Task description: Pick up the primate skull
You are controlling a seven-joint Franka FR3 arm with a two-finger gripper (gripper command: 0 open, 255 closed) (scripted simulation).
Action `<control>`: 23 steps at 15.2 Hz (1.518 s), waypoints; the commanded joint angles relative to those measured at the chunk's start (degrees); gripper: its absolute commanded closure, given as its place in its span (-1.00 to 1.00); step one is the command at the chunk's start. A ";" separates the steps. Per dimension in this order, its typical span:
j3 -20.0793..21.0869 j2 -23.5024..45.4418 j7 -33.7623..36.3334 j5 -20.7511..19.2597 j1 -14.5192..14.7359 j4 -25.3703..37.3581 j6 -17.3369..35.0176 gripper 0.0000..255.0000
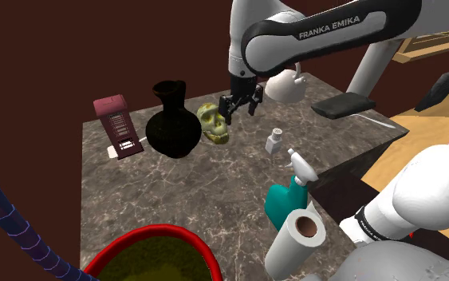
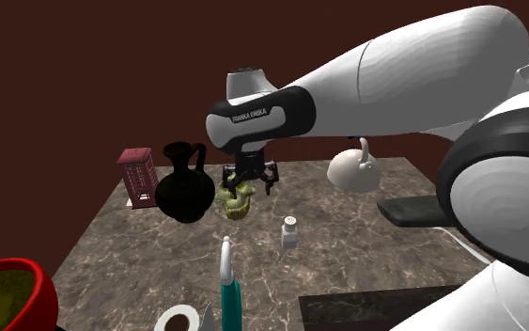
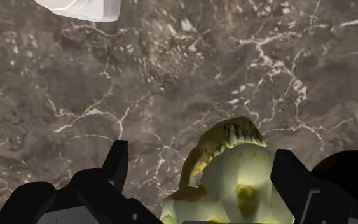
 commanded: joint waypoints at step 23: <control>2.84 14.31 9.07 -6.82 1.61 4.51 7.21 1.00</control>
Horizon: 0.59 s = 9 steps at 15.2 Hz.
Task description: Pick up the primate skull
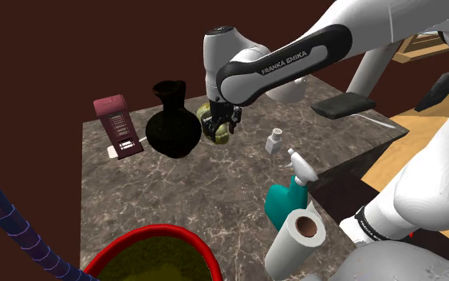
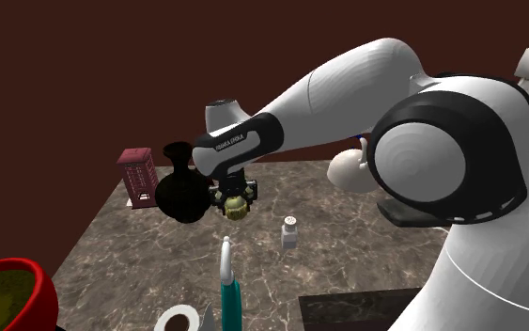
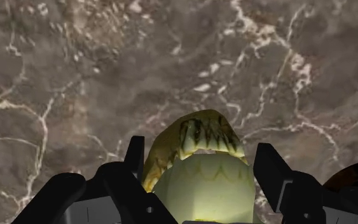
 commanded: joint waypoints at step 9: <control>0.02 -2.84 -1.23 1.48 -0.21 3.82 -6.42 1.00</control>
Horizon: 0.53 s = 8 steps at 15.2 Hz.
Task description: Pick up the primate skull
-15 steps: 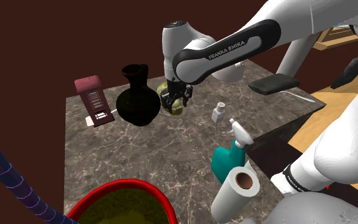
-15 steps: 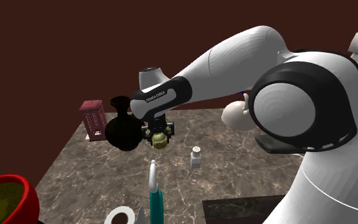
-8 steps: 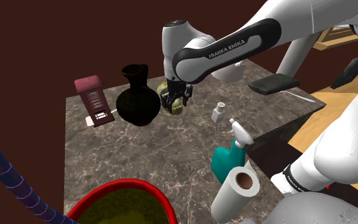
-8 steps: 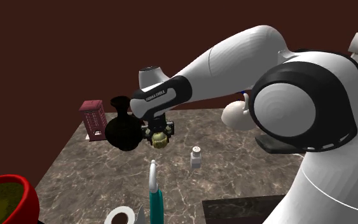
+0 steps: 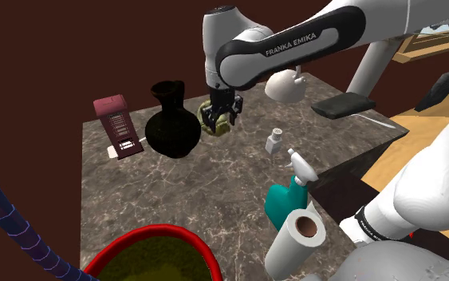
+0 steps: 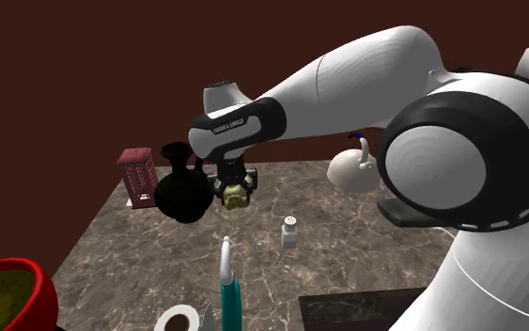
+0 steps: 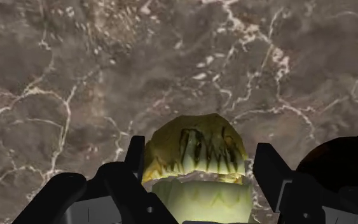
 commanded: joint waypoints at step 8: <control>-0.03 -1.80 -0.71 0.86 -0.07 3.70 -5.30 1.00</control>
